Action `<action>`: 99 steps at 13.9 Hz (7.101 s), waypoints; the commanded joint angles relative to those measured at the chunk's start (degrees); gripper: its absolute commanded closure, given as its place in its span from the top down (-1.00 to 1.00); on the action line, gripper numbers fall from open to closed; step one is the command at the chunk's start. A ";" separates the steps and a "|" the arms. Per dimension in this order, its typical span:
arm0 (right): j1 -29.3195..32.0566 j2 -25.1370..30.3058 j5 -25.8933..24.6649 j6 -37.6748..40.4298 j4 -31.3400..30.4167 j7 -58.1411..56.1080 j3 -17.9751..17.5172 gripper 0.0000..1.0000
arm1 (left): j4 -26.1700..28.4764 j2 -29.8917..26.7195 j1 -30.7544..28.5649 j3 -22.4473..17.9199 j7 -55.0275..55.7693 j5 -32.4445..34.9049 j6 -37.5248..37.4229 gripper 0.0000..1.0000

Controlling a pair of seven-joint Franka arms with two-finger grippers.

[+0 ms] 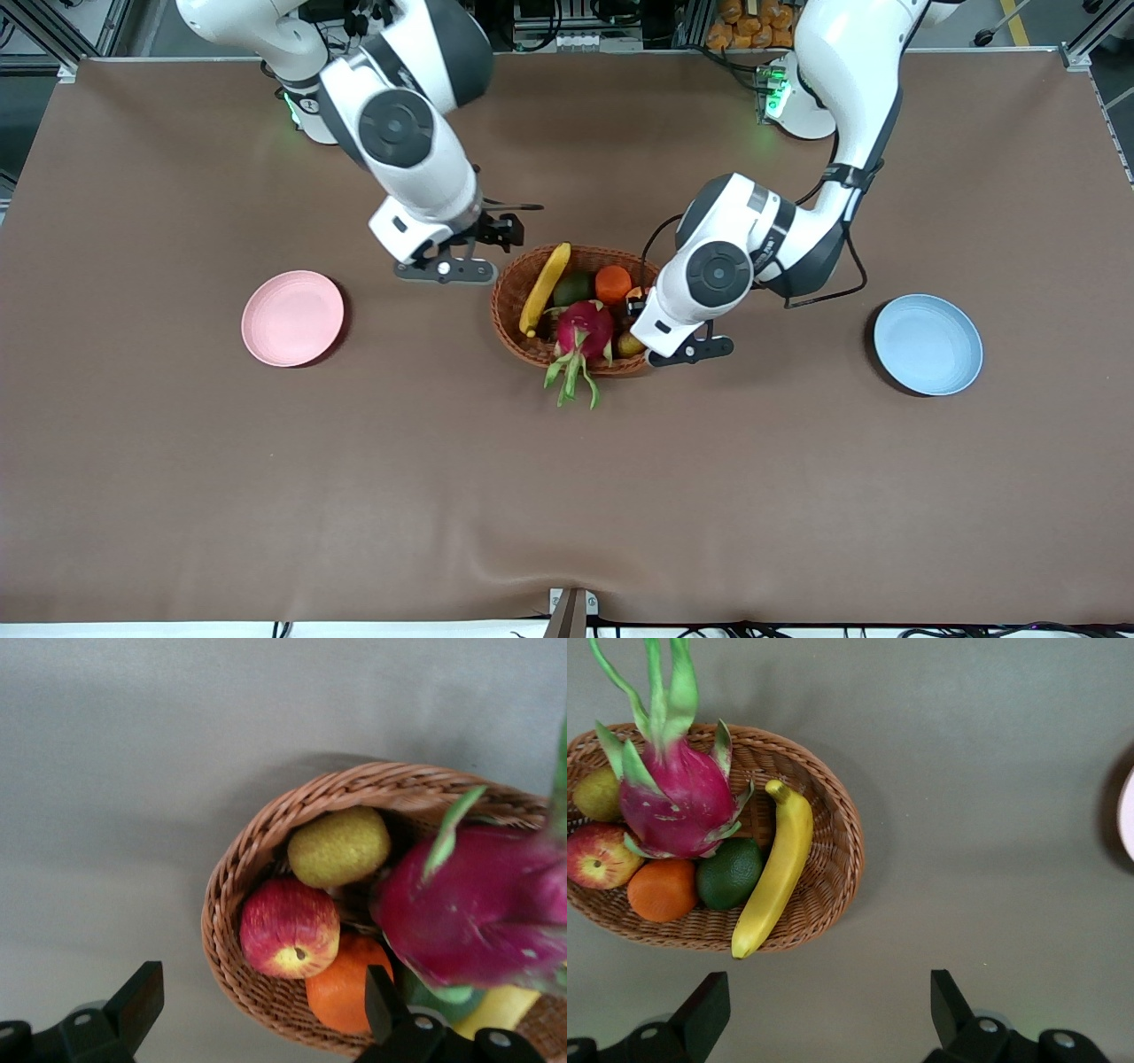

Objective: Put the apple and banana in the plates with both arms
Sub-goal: 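Move the left gripper to the apple while the right gripper reaches the banana, then lower the left gripper onto the red apple while the right gripper aligns, then lift the apple with the left gripper toward the blue plate, then lower the apple onto the blue plate while the right gripper grasps the banana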

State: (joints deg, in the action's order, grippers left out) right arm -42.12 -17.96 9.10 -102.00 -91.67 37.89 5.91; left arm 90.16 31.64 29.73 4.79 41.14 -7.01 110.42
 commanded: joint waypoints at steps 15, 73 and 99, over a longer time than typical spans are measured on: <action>0.37 -1.73 0.75 0.13 -0.53 1.74 0.86 1.00 | 0.10 5.10 3.58 -0.40 4.56 3.32 5.60 1.00; -11.58 -16.40 3.03 -14.90 -0.79 12.91 0.94 0.67 | -3.59 1.05 -32.37 -0.66 -36.30 11.75 -17.26 -0.54; -12.29 -19.22 3.12 -16.39 -0.18 14.58 0.94 -0.67 | -1.30 7.47 -40.19 -0.84 -48.87 19.84 -10.76 -0.20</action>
State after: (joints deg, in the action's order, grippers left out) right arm -53.87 -36.54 12.33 -118.34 -92.35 51.42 6.41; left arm 88.41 39.27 -10.33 3.57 -6.67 11.41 98.62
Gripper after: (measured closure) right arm 0.634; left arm 0.304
